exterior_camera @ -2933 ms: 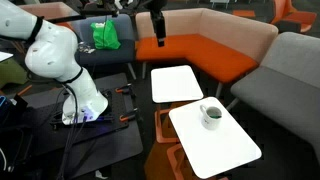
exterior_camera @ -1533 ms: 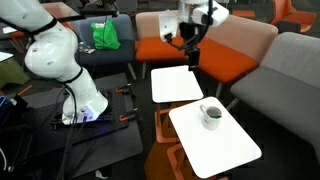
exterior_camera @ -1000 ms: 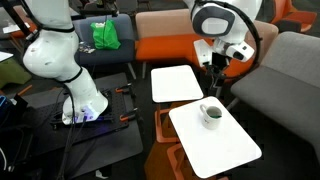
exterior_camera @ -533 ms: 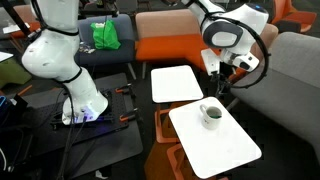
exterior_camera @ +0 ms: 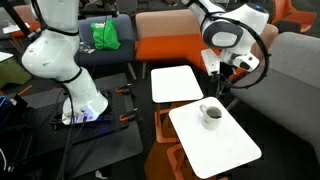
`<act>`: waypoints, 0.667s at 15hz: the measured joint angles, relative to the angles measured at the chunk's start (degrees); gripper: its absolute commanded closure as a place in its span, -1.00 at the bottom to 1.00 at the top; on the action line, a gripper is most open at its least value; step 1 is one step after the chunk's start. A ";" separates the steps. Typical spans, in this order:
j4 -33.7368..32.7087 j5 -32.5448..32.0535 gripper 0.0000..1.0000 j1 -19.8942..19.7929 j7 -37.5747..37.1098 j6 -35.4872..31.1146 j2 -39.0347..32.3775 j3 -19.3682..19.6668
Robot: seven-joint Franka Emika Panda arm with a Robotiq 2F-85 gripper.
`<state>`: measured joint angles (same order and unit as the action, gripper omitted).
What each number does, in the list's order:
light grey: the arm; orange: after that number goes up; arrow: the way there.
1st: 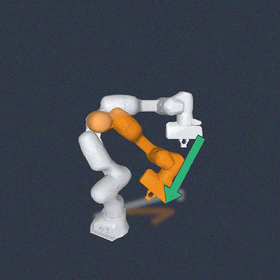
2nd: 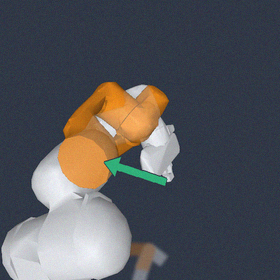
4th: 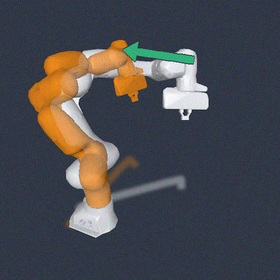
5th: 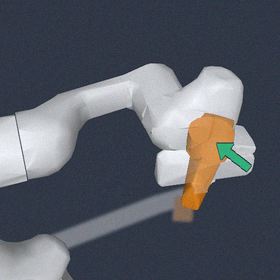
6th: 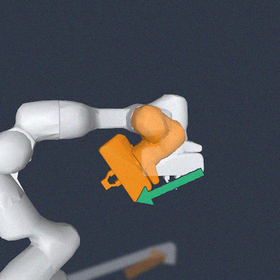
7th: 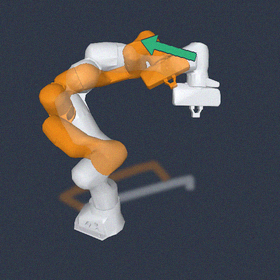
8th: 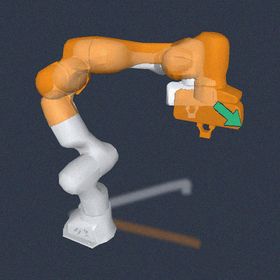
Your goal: Pick up the white cup from the table and move it to the left.
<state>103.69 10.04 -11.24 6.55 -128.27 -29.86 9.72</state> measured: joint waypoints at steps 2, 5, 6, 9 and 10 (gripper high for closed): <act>0.01 -0.10 -1.00 -0.17 0.00 0.00 -0.06 -0.17; -0.14 -0.10 -1.00 -0.26 -0.11 -1.28 -1.21 -0.45; -0.40 -0.10 -1.00 -0.26 -0.15 -1.84 -2.17 -0.75; -1.98 -0.09 -1.00 -0.25 -2.13 -2.78 -6.34 -1.74; -2.73 -0.01 -1.00 -0.24 -3.61 -3.38 -7.87 -1.90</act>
<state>100.96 10.03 -11.48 2.95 -131.65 -37.74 7.82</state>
